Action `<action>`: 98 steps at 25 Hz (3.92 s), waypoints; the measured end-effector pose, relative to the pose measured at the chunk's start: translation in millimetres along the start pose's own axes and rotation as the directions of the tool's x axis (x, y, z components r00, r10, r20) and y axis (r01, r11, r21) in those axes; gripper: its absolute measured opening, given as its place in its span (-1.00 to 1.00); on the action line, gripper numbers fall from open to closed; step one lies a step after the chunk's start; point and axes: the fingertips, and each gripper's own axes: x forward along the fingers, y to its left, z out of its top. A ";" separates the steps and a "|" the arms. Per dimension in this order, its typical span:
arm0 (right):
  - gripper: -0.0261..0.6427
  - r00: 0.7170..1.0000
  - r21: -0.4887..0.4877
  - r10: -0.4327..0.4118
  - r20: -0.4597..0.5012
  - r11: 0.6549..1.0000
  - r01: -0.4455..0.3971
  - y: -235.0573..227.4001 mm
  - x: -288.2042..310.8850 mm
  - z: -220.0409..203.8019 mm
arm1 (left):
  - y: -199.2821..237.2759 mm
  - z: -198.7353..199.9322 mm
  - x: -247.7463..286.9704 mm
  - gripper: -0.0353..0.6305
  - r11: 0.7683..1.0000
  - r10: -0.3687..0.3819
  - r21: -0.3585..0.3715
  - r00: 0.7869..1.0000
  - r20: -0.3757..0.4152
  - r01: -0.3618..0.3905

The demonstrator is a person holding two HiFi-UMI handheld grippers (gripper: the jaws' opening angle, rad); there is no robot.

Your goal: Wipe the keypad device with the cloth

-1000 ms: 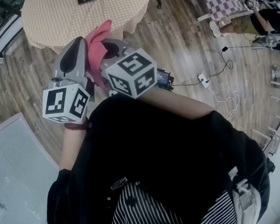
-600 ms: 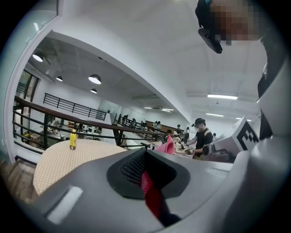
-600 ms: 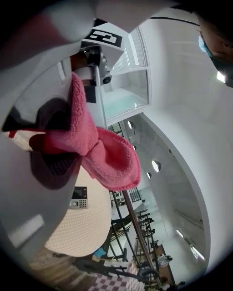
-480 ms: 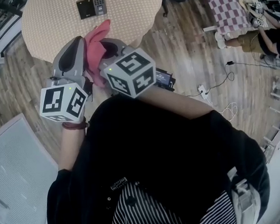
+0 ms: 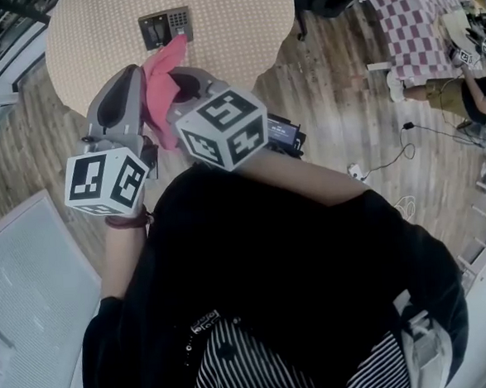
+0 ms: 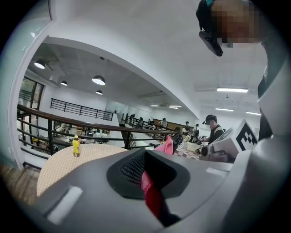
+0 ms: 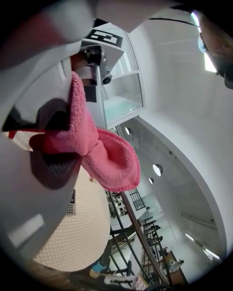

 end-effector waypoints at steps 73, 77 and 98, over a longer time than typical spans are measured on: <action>-0.73 0.918 0.244 -0.374 -0.130 0.886 0.395 -193.7 210.3 -7.8 | 171.4 -74.9 220.3 -0.89 0.854 -0.434 0.101 0.805 -0.405 0.511; -0.73 0.918 0.262 -0.370 -0.140 0.881 0.395 -209.4 211.5 -18.2 | 170.5 -90.9 234.3 -0.89 0.840 -0.443 0.095 0.777 -0.448 0.534; -0.73 0.894 0.292 -0.344 -0.288 0.858 0.424 -277.2 261.9 -86.0 | 271.8 -237.6 323.0 -0.88 0.854 -0.169 0.183 0.593 -0.787 0.487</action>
